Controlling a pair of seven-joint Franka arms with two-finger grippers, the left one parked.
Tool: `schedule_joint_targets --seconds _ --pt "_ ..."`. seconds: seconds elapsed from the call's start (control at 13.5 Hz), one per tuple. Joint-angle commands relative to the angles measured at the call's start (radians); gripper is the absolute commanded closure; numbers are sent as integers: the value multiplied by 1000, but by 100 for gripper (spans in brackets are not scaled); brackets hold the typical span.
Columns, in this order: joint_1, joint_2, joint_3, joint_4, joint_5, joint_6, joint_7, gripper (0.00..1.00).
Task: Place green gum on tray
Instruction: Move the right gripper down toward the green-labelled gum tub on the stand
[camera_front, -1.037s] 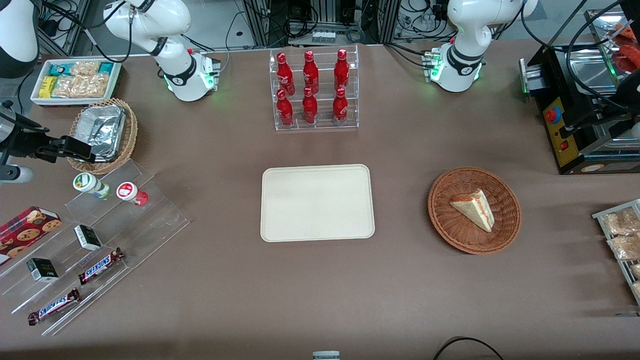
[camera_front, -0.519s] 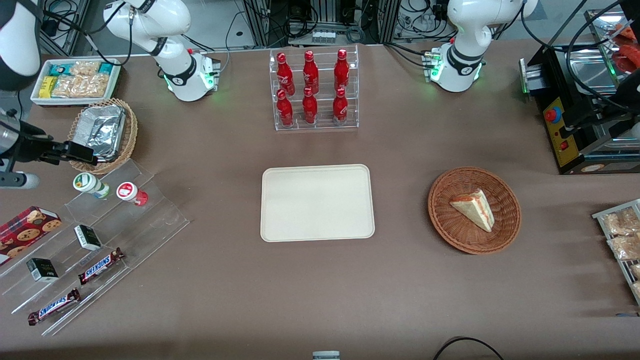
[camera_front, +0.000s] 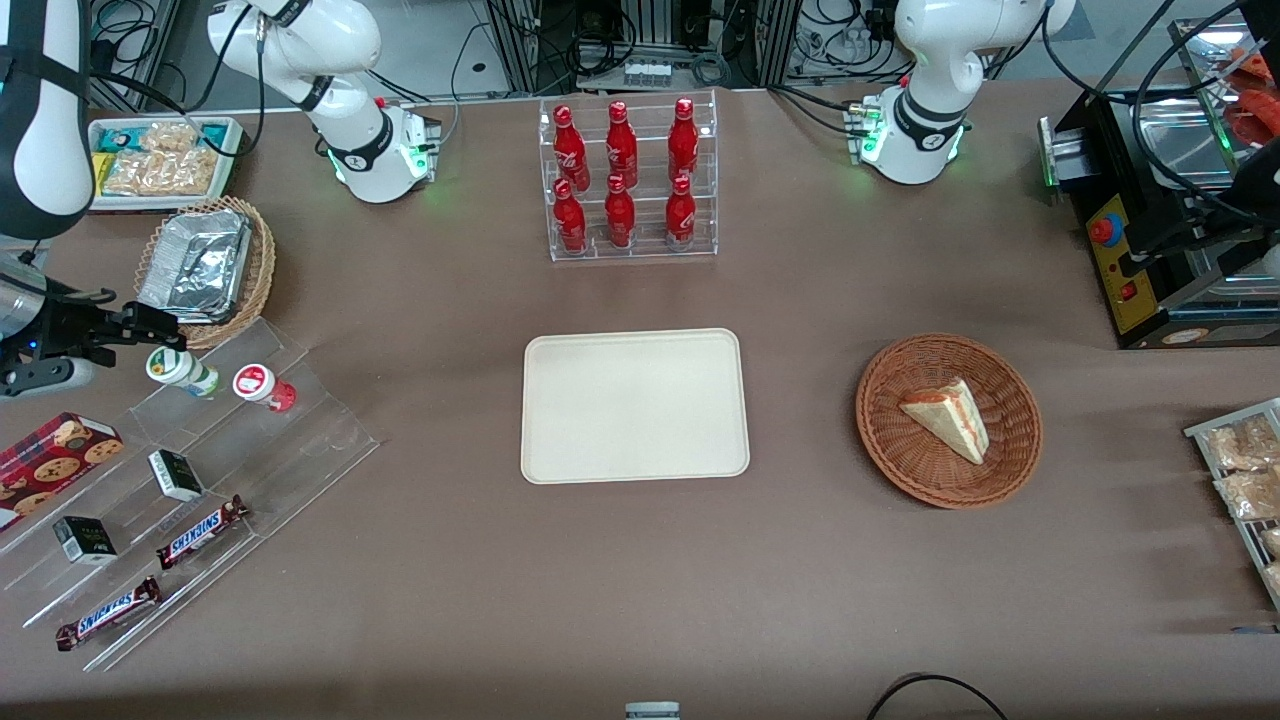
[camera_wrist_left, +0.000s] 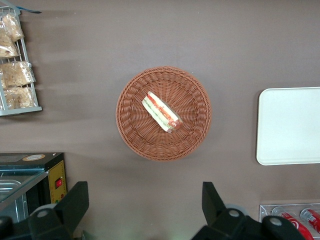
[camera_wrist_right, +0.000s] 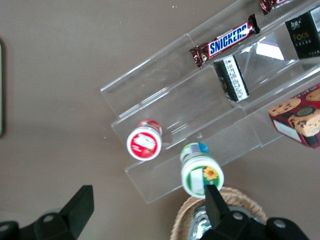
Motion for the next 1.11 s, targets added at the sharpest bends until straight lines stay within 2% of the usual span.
schedule_joint_targets --seconds 0.0,0.37,0.89,1.04 --pt "-5 -91 -24 -170 -14 146 -146 1" --pt "-65 -102 -47 -302 -8 348 -485 1" --pt "-65 -67 -59 -342 0 421 -513 1" --pt "-62 -56 -59 -342 21 418 -513 1"
